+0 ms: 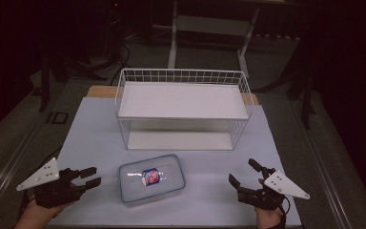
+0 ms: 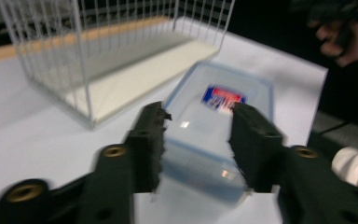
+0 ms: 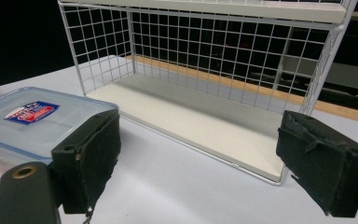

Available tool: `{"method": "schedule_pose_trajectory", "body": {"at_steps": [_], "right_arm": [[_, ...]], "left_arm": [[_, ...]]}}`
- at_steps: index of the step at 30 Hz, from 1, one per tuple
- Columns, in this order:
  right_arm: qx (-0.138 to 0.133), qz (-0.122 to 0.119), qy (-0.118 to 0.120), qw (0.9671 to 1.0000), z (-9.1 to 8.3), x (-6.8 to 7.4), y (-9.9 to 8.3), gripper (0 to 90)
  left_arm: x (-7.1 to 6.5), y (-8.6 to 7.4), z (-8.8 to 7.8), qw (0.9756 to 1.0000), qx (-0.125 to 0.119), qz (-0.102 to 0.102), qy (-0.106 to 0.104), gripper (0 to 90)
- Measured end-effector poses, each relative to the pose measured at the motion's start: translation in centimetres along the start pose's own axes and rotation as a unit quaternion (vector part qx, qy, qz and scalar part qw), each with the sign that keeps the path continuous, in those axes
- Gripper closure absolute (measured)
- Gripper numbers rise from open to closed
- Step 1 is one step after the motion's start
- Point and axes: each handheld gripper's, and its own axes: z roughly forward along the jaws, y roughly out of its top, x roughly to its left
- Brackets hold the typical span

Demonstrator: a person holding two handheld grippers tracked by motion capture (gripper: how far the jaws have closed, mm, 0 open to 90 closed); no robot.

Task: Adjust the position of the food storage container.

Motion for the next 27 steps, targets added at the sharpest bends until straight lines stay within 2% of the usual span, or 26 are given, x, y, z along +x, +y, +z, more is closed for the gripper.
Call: {"method": "schedule_pose_trajectory", "body": {"at_steps": [5, 7, 9, 10, 14, 17, 23, 24, 27], "right_arm": [[0.001, -0.001, 0.004, 1.0000, 0.1, 0.0, -0.1, 13.6], [0.001, -0.002, 0.005, 1.0000, 0.1, 0.0, -0.1, 13.6], [0.003, -0.003, 0.005, 1.0000, 0.1, 0.0, -0.1, 13.6], [0.005, -0.003, 0.004, 1.0000, 0.1, 0.0, -0.1, 13.7], [0.004, 0.001, 0.007, 1.0000, 0.1, -0.1, -0.2, 13.7], [0.004, -0.001, 0.007, 1.0000, 0.1, -0.1, -0.1, 13.7], [0.003, -0.001, 0.005, 1.0000, 0.0, -0.1, -0.1, 13.7], [0.002, 0.000, 0.005, 1.0000, 0.0, -0.1, -0.1, 13.7], [0.003, 0.000, 0.005, 1.0000, 0.0, -0.2, -0.1, 13.7]], "left_arm": [[0.3, -0.9, 1.0, 0.9983, 0.057, 0.008, 0.006, 84.1], [0.3, -1.2, 1.6, 0.9967, 0.081, 0.011, 0.008, 85.9], [0.4, -1.5, 2.3, 0.9949, 0.101, 0.004, 0.000, 88.1], [0.4, -1.8, 2.8, 0.9931, 0.117, 0.002, 0.002, 88.8], [0.4, -2.4, 4.2, 0.9882, 0.153, -0.002, -0.008, 89.0], [0.3, -2.6, 5.0, 0.9852, 0.171, 0.002, -0.013, 89.1], [0.2, -2.3, 6.4, 0.9836, 0.178, -0.001, -0.029, 89.3], [0.2, -2.3, 6.9, 0.9826, 0.183, 0.000, -0.033, 89.3], [0.5, -2.1, 6.9, 0.9835, 0.178, -0.001, -0.029, 89.3]]}}
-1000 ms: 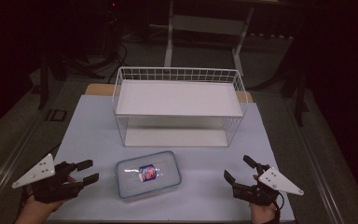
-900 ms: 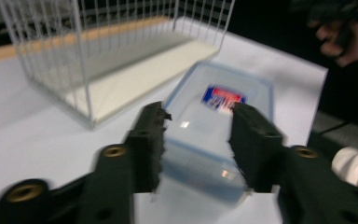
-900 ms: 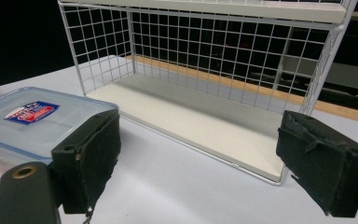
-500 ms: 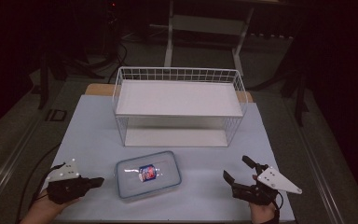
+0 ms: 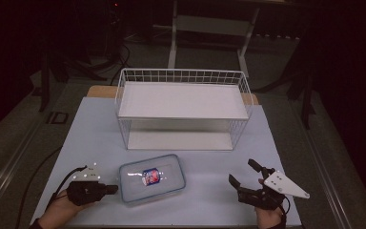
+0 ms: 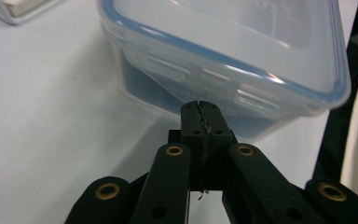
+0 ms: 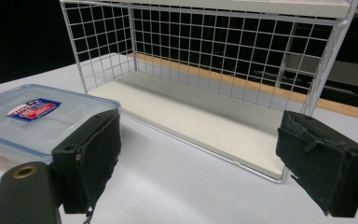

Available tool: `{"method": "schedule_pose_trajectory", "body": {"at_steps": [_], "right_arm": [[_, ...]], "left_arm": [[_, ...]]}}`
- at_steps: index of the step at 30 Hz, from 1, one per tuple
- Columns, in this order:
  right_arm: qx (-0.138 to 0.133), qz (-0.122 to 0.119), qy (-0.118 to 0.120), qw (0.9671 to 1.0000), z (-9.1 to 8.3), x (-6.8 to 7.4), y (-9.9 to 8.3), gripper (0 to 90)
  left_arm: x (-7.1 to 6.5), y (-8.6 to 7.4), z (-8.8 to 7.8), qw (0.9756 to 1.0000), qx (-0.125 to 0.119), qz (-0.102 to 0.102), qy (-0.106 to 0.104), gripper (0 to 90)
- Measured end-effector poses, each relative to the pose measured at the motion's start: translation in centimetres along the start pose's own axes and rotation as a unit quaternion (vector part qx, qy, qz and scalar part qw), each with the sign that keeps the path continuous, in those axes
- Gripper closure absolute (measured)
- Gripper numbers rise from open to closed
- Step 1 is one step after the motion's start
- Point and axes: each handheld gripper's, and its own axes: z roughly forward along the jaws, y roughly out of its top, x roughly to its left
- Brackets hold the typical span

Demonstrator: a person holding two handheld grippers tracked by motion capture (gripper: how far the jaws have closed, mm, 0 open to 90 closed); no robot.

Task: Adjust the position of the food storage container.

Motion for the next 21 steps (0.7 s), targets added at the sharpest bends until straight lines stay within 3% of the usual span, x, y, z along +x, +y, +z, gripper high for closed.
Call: {"method": "schedule_pose_trajectory", "body": {"at_steps": [9, 21], "right_arm": [[0.000, 0.000, 0.002, 1.0000, 0.0, 0.0, 0.0, 13.8], [0.002, -0.001, 0.006, 1.0000, 0.1, 0.2, -0.1, 13.8]], "left_arm": [[0.5, 1.0, 0.6, 0.9999, -0.006, -0.002, 0.014, 89.3], [0.9, 3.8, 3.1, 0.9998, -0.005, 0.003, 0.021, 89.3]]}}
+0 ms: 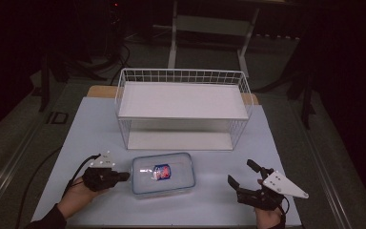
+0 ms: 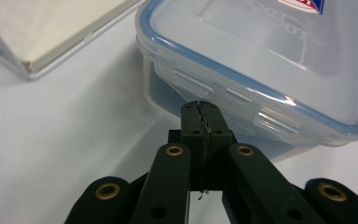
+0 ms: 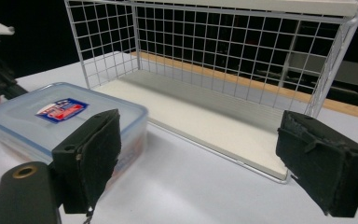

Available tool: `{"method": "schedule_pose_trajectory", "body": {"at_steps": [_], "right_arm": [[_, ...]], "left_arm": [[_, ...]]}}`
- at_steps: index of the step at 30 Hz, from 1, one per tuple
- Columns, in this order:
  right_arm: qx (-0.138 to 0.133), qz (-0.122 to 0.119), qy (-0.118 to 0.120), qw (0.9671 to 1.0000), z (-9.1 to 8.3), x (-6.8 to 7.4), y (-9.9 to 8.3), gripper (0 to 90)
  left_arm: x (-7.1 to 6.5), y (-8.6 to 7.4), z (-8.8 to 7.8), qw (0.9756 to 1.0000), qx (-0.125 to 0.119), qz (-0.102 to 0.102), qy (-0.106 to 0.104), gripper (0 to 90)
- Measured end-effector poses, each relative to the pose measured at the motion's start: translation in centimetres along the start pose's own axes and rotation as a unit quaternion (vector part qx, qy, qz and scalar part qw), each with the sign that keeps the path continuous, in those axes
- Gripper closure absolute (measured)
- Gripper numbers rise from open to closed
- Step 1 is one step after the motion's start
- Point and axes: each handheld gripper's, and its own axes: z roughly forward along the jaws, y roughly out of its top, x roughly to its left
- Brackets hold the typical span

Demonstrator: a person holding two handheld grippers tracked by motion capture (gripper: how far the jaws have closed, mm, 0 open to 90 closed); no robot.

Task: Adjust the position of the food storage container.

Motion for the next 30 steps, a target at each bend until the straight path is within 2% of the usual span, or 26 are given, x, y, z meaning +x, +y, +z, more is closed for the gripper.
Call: {"method": "schedule_pose_trajectory", "body": {"at_steps": [2, 5, 8, 11, 13, 18, 30], "right_arm": [[0.001, -0.001, 0.000, 1.0000, 0.0, 0.0, 0.0, 13.8], [-0.001, -0.001, 0.000, 1.0000, -0.1, 0.0, 0.0, 13.8], [-0.001, 0.000, 0.001, 1.0000, -0.1, 0.0, 0.0, 13.8], [0.000, 0.003, 0.002, 1.0000, 0.0, -0.1, -0.1, 13.8], [0.002, 0.003, 0.004, 1.0000, 0.1, 0.0, -0.1, 13.8], [0.000, -0.002, 0.001, 1.0000, -0.1, 0.1, 0.0, 13.8], [0.003, 0.000, 0.003, 1.0000, -0.2, 0.1, 0.0, 13.8]], "left_arm": [[0.0, 0.3, 0.3, 1.0000, 0.004, -0.001, 0.006, 89.2], [0.0, 0.1, -0.2, 0.9999, -0.004, -0.009, -0.003, 89.3], [-0.6, 0.0, -0.7, 0.9998, -0.013, -0.010, -0.009, 89.2], [-0.8, 0.1, -0.7, 1.0000, -0.008, -0.006, -0.001, 89.2], [-0.5, 0.1, -0.6, 0.9999, -0.009, -0.013, -0.003, 89.2], [-0.2, 0.6, 0.2, 0.9997, -0.008, -0.025, -0.005, 89.2], [0.1, 2.9, 2.0, 0.9996, -0.013, -0.019, -0.014, 89.2]]}}
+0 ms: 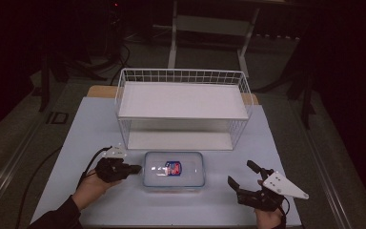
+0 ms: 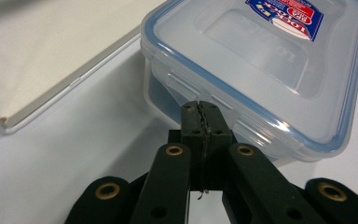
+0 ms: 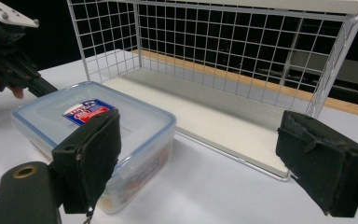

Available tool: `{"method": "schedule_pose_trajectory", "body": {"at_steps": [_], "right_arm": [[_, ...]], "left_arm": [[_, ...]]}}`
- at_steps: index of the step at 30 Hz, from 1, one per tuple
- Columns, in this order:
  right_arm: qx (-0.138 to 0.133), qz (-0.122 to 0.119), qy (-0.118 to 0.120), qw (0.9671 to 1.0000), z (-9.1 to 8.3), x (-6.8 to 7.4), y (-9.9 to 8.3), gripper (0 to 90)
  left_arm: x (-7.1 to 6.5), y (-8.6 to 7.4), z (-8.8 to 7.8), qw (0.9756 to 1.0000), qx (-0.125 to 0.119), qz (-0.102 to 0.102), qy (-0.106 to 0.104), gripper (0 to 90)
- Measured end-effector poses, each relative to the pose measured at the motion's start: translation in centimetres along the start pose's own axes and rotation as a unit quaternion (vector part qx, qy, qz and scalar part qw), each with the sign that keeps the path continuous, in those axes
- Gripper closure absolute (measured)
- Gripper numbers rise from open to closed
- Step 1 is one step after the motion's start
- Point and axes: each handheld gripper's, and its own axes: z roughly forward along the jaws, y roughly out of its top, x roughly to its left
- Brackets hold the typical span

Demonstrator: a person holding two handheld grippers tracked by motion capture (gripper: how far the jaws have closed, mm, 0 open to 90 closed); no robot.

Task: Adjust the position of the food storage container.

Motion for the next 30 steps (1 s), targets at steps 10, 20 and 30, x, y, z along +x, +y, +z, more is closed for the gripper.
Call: {"method": "schedule_pose_trajectory", "body": {"at_steps": [10, 20, 30], "right_arm": [[0.000, 0.001, 0.003, 1.0000, -0.1, -0.2, 0.0, 13.8], [0.006, -0.004, 0.007, 1.0000, 0.0, 0.0, -0.1, 13.8], [0.007, -0.006, 0.009, 0.9999, 0.1, 0.1, -0.1, 13.8]], "left_arm": [[-0.5, 0.9, 1.0, 0.9999, 0.000, 0.009, -0.012, 89.2], [-1.3, 1.8, 1.7, 0.9996, -0.005, 0.015, -0.022, 89.2], [-2.5, 2.6, 2.8, 0.9990, 0.004, 0.028, -0.035, 89.2]]}}
